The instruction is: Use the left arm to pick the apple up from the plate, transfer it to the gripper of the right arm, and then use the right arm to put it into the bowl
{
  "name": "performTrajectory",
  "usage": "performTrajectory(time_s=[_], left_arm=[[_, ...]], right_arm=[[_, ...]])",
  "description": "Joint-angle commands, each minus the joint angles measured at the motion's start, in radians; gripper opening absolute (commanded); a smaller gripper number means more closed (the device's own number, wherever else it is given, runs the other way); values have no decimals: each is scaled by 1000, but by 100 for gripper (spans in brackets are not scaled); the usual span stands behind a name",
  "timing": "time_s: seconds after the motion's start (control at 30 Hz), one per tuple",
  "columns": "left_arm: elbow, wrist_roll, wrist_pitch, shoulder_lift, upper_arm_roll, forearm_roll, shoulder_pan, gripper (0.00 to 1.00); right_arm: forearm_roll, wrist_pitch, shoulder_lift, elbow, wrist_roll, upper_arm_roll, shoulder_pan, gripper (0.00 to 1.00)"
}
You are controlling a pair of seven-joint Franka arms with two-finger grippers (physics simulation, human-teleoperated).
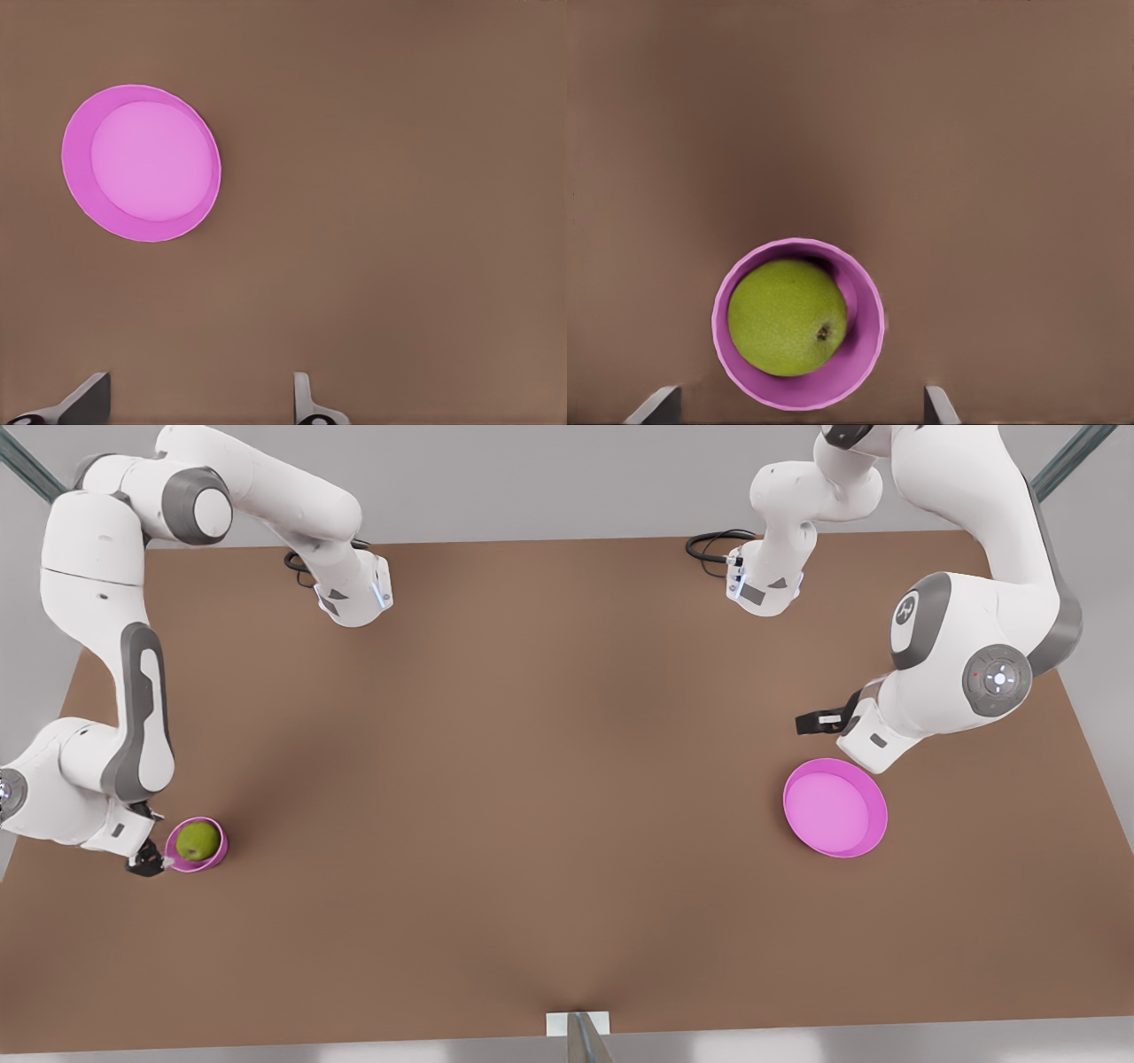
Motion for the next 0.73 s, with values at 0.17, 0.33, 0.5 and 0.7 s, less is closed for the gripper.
performTrajectory(time_s=[0.17,0.33,0.5,0.7], left_arm=[[-1,11,-25,-1,-1,1,1,100],[2,9,-33,-3,-2,1,0,100],[2,0,-36,-3,-1,-6,-2,100],[2,5,-82,-9,-4,1,-3,100]], right_arm=[[-6,-733,-60,344,2281,-27,283,100],[51,-612,-347,110,2267,-27,287,100],[67,-597,-375,73,2266,-36,289,100],[65,-582,-375,70,2243,-41,287,100]])
